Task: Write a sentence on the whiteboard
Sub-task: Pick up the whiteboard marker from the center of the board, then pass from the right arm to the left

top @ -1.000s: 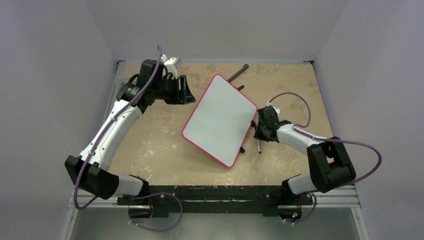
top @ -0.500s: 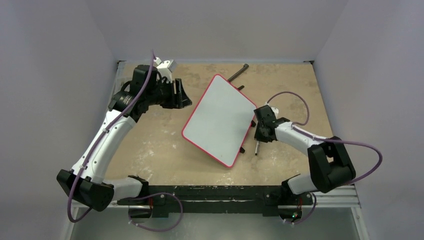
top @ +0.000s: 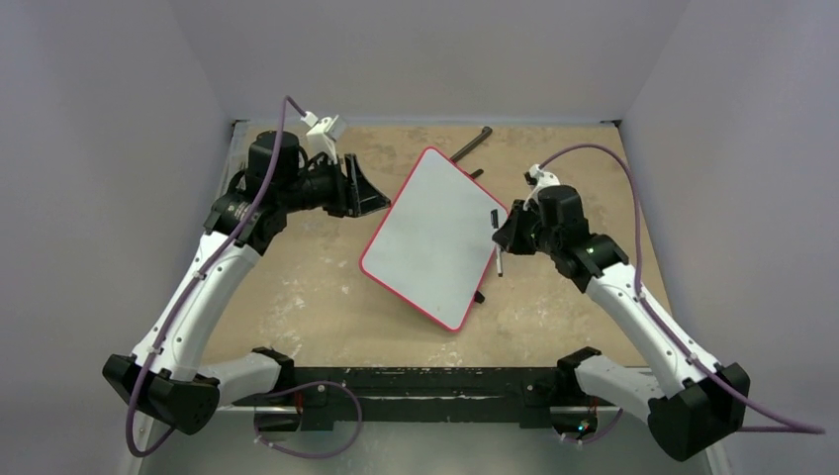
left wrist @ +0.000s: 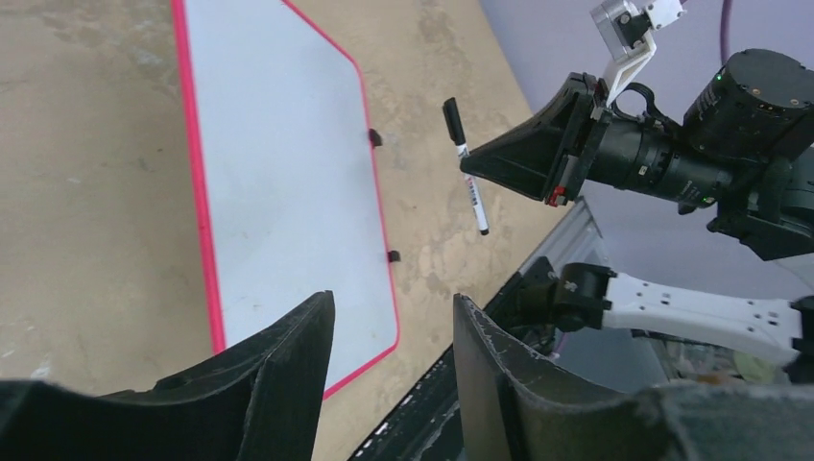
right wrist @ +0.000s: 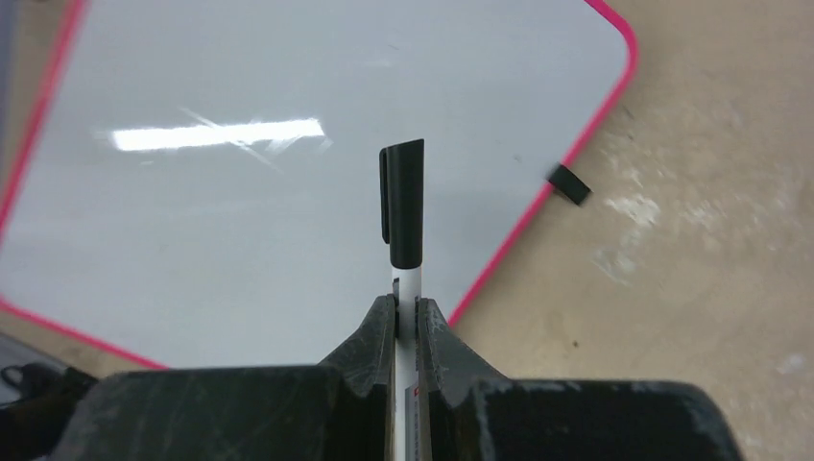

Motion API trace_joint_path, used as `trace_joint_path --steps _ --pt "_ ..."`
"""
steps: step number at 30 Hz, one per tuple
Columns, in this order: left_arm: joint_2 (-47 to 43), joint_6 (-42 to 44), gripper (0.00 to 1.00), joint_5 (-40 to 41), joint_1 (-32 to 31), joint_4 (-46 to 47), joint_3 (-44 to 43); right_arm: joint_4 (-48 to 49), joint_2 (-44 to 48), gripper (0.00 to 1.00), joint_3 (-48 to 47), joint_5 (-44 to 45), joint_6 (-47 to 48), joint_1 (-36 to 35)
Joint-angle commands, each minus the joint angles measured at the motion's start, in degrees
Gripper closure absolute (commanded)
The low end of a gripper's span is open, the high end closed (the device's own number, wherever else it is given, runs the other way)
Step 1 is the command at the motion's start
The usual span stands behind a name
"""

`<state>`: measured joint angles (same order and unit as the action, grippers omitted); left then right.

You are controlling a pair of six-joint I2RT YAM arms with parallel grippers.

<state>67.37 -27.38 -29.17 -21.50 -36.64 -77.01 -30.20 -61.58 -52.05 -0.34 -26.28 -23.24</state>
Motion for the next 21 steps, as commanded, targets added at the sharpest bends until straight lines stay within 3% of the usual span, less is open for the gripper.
trace_joint_path --steps 1,6,13,21 --pt "-0.9 -7.1 0.53 -10.4 0.1 6.1 -1.9 10.2 5.5 1.00 -2.7 -19.8 7.4 -0.2" --pt "0.0 -6.2 0.53 -17.3 0.1 6.5 -3.9 12.2 4.2 1.00 -7.7 -33.7 13.8 -0.6" --pt "4.9 -1.4 0.53 -22.8 -0.5 -1.3 -11.0 11.1 -1.2 1.00 -15.7 -38.4 20.1 -9.0" --pt "6.8 1.8 0.53 -23.3 -0.8 -6.4 -13.2 9.8 -4.3 1.00 -20.4 -40.1 23.5 -11.9"
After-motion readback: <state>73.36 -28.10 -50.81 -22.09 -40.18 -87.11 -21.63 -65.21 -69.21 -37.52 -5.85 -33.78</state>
